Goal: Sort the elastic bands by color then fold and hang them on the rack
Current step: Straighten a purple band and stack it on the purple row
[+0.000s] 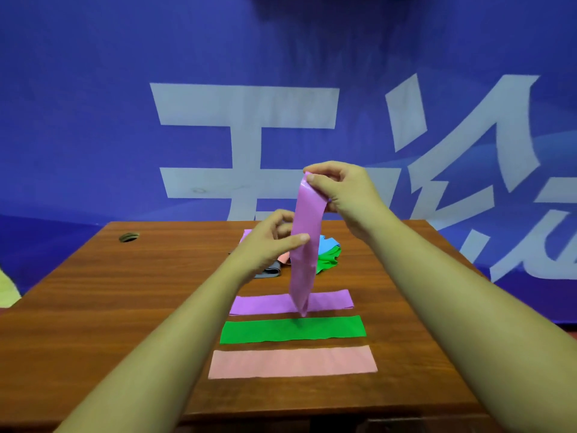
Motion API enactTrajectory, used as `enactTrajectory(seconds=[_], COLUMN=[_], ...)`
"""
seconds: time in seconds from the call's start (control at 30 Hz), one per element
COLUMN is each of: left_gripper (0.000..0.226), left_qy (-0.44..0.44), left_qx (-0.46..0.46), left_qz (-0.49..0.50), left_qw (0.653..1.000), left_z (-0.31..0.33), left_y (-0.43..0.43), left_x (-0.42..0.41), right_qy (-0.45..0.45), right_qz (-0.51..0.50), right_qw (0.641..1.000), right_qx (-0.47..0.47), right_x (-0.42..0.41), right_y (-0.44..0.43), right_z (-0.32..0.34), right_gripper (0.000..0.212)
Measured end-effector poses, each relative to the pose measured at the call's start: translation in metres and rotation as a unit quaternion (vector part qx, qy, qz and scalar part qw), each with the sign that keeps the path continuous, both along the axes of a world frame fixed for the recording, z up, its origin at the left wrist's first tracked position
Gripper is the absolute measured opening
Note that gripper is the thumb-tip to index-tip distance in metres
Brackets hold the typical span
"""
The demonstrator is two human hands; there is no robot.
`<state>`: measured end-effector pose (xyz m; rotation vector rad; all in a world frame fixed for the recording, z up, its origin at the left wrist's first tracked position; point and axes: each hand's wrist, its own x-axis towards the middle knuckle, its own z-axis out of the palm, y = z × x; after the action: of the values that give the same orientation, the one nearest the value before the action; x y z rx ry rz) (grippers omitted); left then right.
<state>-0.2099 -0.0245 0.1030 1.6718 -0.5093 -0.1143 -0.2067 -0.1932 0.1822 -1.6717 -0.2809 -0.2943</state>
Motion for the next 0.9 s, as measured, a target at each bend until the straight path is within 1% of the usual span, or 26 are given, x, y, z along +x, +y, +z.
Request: enactTrajectory(seconds=[0.07,0.1,0.17,0.23,0.33,0.4,0.43,0.5,0.53,0.6,0.63,0.7,0.77,0.9], left_gripper=[0.031,0.026,0.021,0.018,0.017,0.018,0.019,0.021,0.022,0.023,0.023,0.022,0.023,0.02], left_qy=[0.0,0.005,0.027,0.038,0.05,0.058,0.064,0.09,0.104,0.115,0.11,0.086,0.07,0.05], left_qx=[0.09,0.105,0.09,0.074,0.024,-0.021,-0.04,-0.077,-0.092,-0.103,-0.097,-0.07,-0.036,0.004], left_qz=[-0.005,-0.004,0.002,0.018,0.07,0.102,0.111,0.111,0.105,0.094,0.09,0.081,0.079,0.099], left_qw=[0.996,0.994,0.996,0.996,0.996,0.993,0.991,0.987,0.985,0.984,0.985,0.991,0.994,0.994], left_z=[-0.013,-0.02,-0.028,-0.032,-0.027,-0.02,-0.018,-0.014,-0.013,-0.015,-0.016,-0.018,-0.02,-0.019], left_y=[0.004,0.006,0.01,0.014,0.012,0.008,0.006,0.004,0.003,0.001,0.0,-0.001,-0.002,0.0], left_x=[-0.002,-0.004,-0.009,-0.011,-0.01,-0.01,-0.008,-0.005,-0.004,-0.001,-0.002,-0.003,-0.004,-0.007], right_qy=[-0.002,-0.002,0.006,0.024,0.093,0.151,0.161,0.134,0.11,0.091,0.095,0.091,0.075,0.055], right_qz=[-0.036,-0.055,-0.095,-0.147,-0.191,-0.181,-0.176,-0.165,-0.143,-0.065,-0.028,0.007,0.001,-0.044], right_qw=[0.999,0.998,0.995,0.989,0.975,0.968,0.965,0.964,0.97,0.987,0.991,0.993,0.994,0.994], right_qx=[0.018,0.023,0.017,-0.018,-0.065,-0.088,-0.112,-0.161,-0.162,-0.115,-0.093,-0.079,-0.08,-0.085], right_x=[0.001,0.003,0.006,0.012,0.016,0.012,0.008,-0.003,-0.009,-0.022,-0.027,-0.031,-0.031,-0.029], right_y=[-0.007,-0.012,-0.019,-0.027,-0.037,-0.037,-0.035,-0.03,-0.027,-0.019,-0.017,-0.013,-0.01,-0.006], right_z=[-0.001,-0.003,-0.011,-0.027,-0.054,-0.07,-0.076,-0.082,-0.083,-0.081,-0.08,-0.08,-0.08,-0.077], right_gripper=[0.01,0.009,0.008,0.008,0.008,0.009,0.012,0.018,0.019,0.019,0.019,0.018,0.017,0.014])
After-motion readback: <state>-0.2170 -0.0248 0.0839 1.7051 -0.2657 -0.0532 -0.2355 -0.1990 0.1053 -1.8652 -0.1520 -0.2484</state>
